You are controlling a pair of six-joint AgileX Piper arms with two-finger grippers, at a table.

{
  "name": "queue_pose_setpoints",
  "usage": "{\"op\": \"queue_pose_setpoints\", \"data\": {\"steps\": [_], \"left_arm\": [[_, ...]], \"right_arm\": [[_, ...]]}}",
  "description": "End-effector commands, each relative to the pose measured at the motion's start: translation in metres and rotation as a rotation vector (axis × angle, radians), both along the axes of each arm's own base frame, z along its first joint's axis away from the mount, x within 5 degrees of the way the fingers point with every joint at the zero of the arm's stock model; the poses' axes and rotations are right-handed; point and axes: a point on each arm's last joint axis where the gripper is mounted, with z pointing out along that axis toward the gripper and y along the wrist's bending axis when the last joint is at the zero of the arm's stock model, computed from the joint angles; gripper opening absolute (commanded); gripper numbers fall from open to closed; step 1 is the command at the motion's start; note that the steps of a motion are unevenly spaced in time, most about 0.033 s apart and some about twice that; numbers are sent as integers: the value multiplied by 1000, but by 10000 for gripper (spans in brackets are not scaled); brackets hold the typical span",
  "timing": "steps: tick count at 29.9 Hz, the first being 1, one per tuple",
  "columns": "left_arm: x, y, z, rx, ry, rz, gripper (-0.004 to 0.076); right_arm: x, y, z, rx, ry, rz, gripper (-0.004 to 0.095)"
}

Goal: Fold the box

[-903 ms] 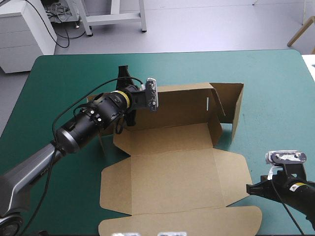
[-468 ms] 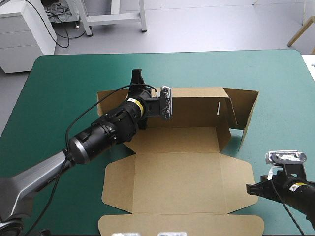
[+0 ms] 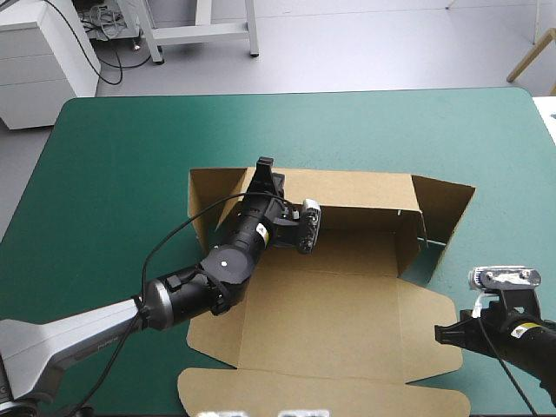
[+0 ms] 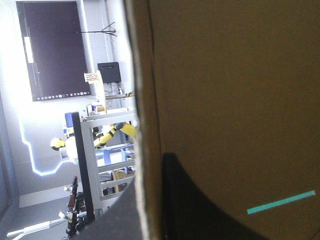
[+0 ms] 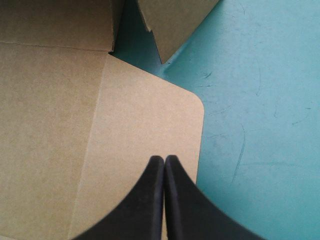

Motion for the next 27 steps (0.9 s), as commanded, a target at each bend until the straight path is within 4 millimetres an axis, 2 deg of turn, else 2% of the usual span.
{"op": "queue_pose_setpoints", "data": {"steps": [1,5,8,11,15,17,19,27], "left_arm": [[-3,5,16,-45,-73,29,-10],[-1,6,13,-29,-77,54,-10],[0,4,9,-19,-73,59,-10],[2,3,5,-9,-67,59,-10],[2,2,5,-7,-68,58,-10],[2,3,5,-4,-73,62,-10],[2,3,6,-2,-76,62,-10],[2,2,5,-3,-73,57,-10]], "right_arm": [[5,0,10,-7,-69,-2,-19],[5,0,10,-9,-70,0,1],[5,0,10,-9,-70,0,110],[5,0,10,-8,-67,0,323],[6,-1,9,-8,-59,-2,686],[8,-1,8,-6,-49,-2,803],[9,-1,8,-5,-46,-3,835],[10,-1,8,8,-46,-7,833]]}}
